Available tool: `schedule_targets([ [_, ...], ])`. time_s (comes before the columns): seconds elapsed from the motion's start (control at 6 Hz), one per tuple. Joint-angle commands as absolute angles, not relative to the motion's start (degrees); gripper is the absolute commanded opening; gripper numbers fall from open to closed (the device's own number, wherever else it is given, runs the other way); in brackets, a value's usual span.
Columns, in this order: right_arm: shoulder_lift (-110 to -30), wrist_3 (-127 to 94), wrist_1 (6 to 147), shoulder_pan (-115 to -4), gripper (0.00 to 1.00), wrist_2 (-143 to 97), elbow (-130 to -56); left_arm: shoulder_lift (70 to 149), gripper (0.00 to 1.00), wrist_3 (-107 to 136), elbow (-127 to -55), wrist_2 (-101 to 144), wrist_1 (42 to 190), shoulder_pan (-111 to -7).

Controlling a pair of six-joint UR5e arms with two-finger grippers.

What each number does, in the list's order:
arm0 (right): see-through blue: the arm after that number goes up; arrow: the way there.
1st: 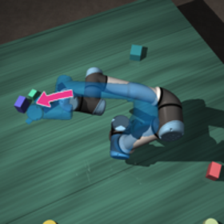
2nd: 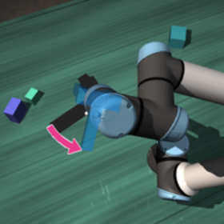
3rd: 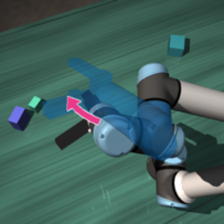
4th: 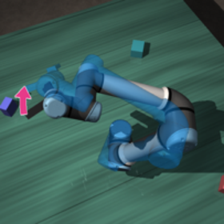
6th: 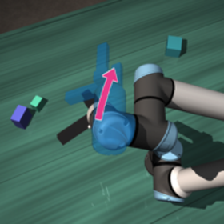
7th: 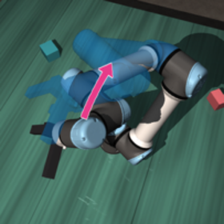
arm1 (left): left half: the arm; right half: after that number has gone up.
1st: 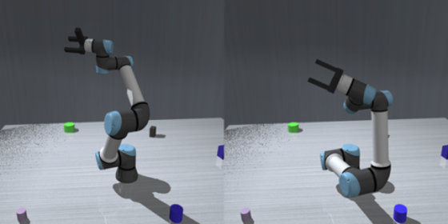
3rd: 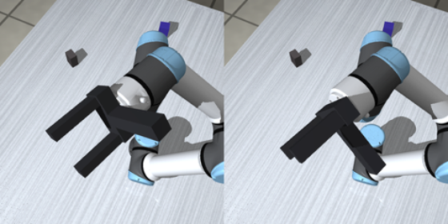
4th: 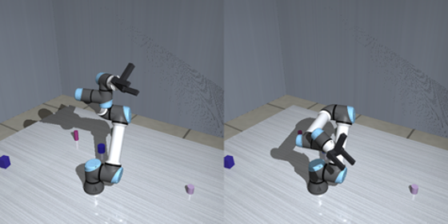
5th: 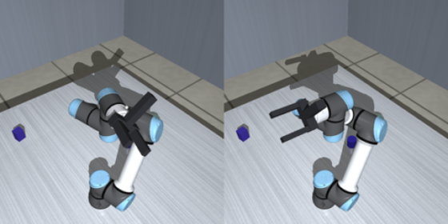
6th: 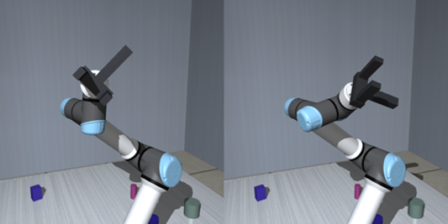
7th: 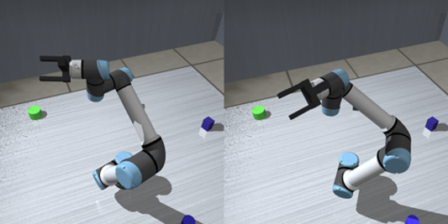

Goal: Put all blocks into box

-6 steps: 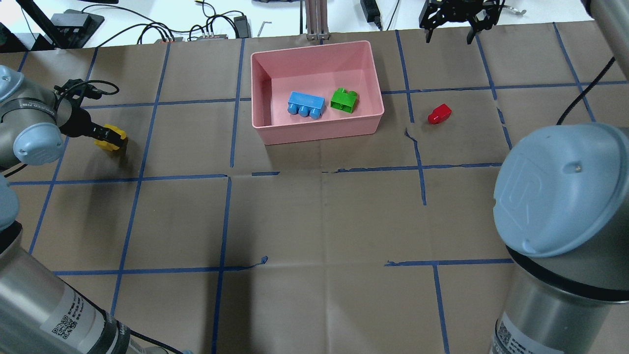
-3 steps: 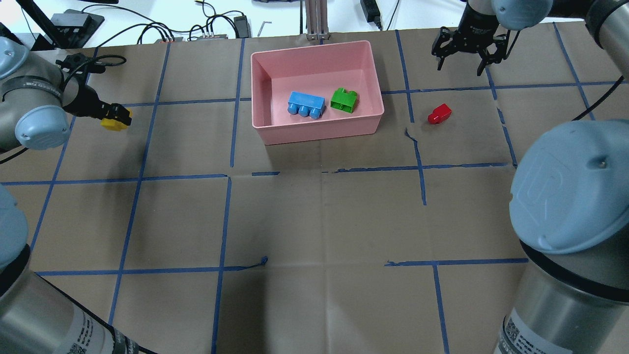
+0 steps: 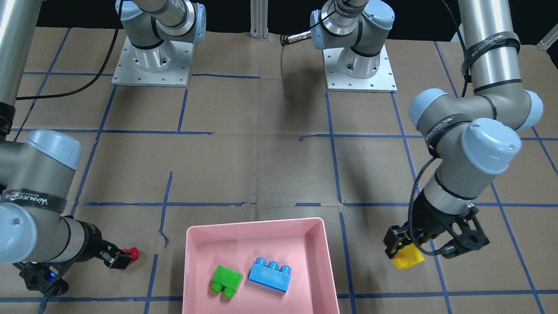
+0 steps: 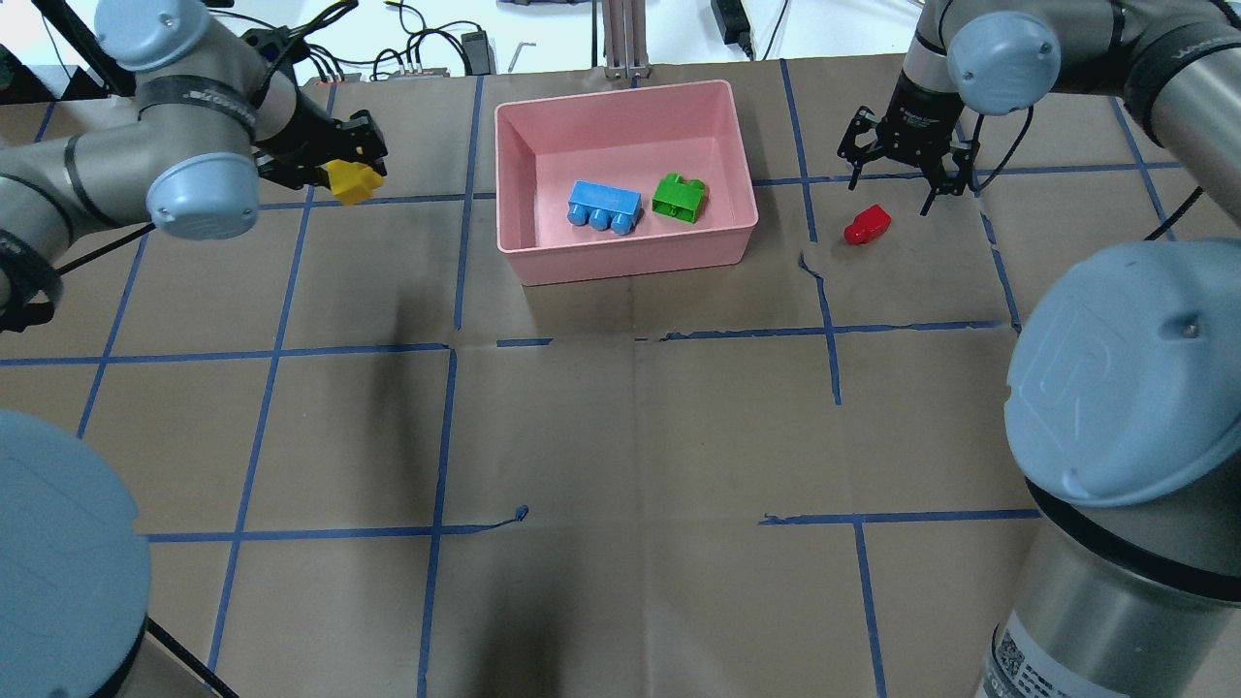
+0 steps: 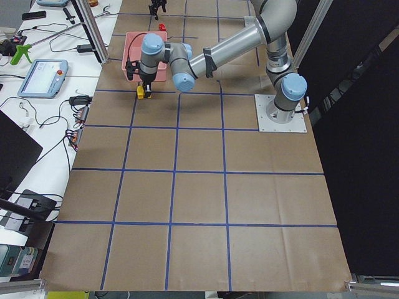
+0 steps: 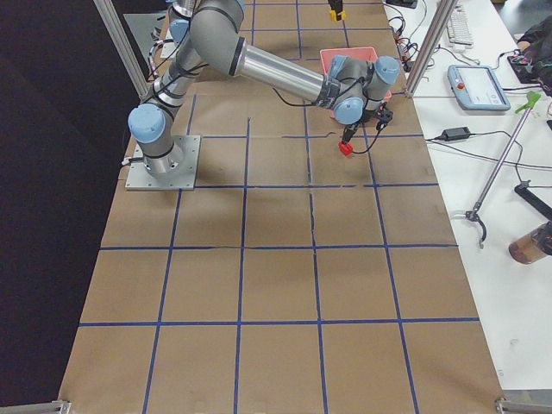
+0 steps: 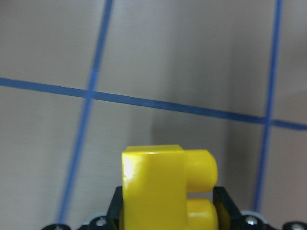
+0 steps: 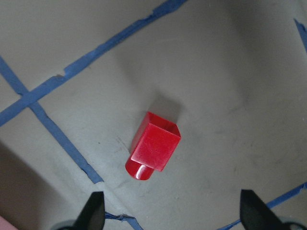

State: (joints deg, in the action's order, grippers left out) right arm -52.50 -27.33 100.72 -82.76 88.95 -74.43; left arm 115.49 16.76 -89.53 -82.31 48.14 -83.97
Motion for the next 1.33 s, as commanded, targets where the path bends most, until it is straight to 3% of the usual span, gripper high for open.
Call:
schedule_targets([
  [0.0, -52.2, -35.3, 107.2, -82.8, 0.99, 88.9, -79.6, 122.4, 0.0, 46.5, -77.9, -83.3, 48.8, -94.7],
  [0.17, -51.4, -38.0, 112.8, -82.8, 0.99, 88.9, -80.0, 127.7, 0.01, 57.5, -69.9, -83.3, 48.8, -98.5],
  [0.33, -51.5, -42.1, 113.1, -82.8, 0.99, 88.6, -79.3, 130.6, 0.32, 65.6, -65.9, -83.2, 48.8, -100.7],
  [0.5, -51.2, -42.4, 113.4, -82.8, 0.98, 85.6, -79.4, 131.1, 0.79, 69.4, -65.6, -82.9, 48.8, -101.2],
  [0.67, -51.1, -43.4, 113.9, -82.9, 0.98, 85.4, -79.6, 131.2, 0.97, 70.0, -65.6, -82.7, 48.7, -101.4],
  [1.17, -50.3, -45.8, 113.6, -82.9, 0.71, 85.3, -80.1, 131.0, 0.99, 67.1, -65.7, -82.8, 48.5, -101.4],
])
